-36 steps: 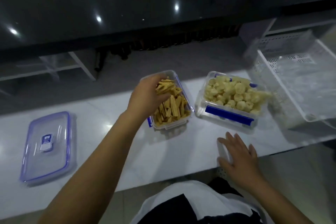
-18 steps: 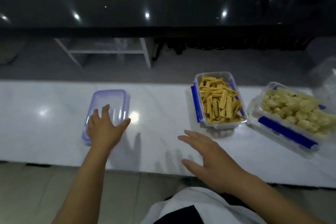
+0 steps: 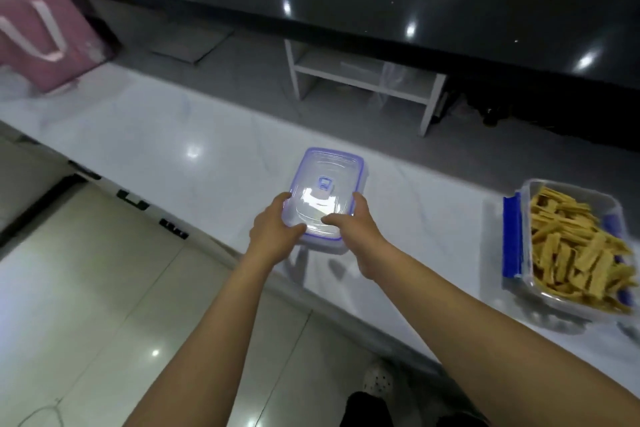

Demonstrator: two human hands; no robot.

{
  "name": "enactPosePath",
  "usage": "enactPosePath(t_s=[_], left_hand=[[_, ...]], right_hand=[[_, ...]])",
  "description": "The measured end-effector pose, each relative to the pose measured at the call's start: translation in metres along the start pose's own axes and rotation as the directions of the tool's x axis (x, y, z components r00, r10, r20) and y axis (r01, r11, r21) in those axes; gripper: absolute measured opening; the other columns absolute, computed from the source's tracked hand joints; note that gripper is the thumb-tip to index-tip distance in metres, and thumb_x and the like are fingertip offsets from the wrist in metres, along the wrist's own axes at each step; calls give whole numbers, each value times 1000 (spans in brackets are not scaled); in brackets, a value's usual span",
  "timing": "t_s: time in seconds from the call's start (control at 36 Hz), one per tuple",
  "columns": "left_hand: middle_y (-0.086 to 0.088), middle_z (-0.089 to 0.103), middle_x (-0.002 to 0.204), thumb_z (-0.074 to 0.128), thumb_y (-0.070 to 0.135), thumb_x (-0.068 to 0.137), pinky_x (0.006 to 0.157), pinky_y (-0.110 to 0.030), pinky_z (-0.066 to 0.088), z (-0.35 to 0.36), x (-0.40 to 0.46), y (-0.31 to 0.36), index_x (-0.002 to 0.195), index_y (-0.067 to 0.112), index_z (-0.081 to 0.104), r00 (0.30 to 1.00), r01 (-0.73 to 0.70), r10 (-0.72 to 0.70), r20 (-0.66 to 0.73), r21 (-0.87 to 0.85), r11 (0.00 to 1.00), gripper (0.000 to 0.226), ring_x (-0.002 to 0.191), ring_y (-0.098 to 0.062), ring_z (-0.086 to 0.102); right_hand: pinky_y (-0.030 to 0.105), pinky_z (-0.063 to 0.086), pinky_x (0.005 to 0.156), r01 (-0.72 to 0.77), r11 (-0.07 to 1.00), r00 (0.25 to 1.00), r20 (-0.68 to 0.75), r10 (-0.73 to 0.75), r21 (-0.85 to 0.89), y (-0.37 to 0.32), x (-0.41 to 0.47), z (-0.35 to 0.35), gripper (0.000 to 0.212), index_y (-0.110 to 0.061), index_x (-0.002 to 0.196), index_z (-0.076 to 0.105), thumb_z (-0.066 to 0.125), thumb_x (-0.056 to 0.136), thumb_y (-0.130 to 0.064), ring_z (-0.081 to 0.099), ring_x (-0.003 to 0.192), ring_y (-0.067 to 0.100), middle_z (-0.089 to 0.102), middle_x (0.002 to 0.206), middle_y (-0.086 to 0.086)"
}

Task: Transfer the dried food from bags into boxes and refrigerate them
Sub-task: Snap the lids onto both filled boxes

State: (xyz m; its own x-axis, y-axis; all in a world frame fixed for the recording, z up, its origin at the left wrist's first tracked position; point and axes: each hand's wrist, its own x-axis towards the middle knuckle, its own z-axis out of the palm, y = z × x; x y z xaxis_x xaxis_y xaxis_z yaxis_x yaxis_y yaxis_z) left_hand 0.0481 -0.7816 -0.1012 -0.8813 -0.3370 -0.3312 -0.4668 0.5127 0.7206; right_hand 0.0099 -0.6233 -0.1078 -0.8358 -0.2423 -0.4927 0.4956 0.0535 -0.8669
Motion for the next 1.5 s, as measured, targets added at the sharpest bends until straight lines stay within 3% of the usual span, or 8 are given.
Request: enactPosePath(t_s=[0.19,0.36,0.64,0.75,0.86,1.03,1.22,1.5], left_hand=[[6,63,130,65,5,88,98,-36,51,8,-44,26,134,34,54,955,-231,183,-233,-201,952,55,114,-16,60],[22,59,135,67,6,93,77,-26,60,42,-124,98,137,37,53,849,-528,402,-342,-543,653,56,93,-13,72],[33,54,137,66,24,92,92,-24,56,166,-208,196,144,58,35,605,-580,790,99,-625,522,69,121,-3,61],[35,51,139,68,15,93,96,-15,50,210,-230,227,146,50,39,435,-523,856,280,-695,493,70,124,2,56],[30,51,141,70,32,92,102,-19,47,257,-247,242,146,47,41,295,-451,813,502,-677,582,63,127,0,54],[13,62,128,79,31,83,86,-25,54,333,-260,236,118,49,58,625,106,252,739,-401,910,44,108,-5,64],[-11,73,113,74,13,89,89,-46,59,394,-265,236,127,21,57,638,594,-131,759,-377,710,42,104,-27,71],[-15,70,115,67,6,93,100,-51,53,434,-283,256,128,12,55,711,660,-214,670,-531,532,37,105,-28,69]], right_hand=[[45,48,105,175,976,984,-54,-170,128,-23,-34,-16,77,-41,141,37,77,77,-27,58,122,17,57,139,-8],[35,48,91,299,944,954,-16,-300,140,-58,-105,-79,83,-67,135,29,79,69,-62,57,123,5,55,135,-30],[36,58,90,430,896,845,-397,-357,109,-69,-220,-241,106,-62,146,21,84,60,-59,57,123,4,44,142,-27],[62,48,99,442,895,780,-518,-351,59,-57,-268,-305,108,-62,144,24,86,56,-62,49,134,31,40,151,-4],[32,60,82,429,901,690,-624,-367,-56,-38,-310,-358,100,-65,141,27,82,59,-53,62,119,11,48,142,-22],[30,54,85,148,951,591,-747,-304,-270,-2,-382,-424,112,-70,140,22,80,45,-65,53,120,4,41,139,-24],[52,32,109,-387,738,568,-773,-282,-553,36,-429,-465,123,-75,139,2,65,34,-92,25,144,26,9,157,-24],[52,19,117,-414,544,708,-634,-311,-729,37,-439,-526,121,-71,141,-6,53,39,-92,17,146,27,3,163,-9]])
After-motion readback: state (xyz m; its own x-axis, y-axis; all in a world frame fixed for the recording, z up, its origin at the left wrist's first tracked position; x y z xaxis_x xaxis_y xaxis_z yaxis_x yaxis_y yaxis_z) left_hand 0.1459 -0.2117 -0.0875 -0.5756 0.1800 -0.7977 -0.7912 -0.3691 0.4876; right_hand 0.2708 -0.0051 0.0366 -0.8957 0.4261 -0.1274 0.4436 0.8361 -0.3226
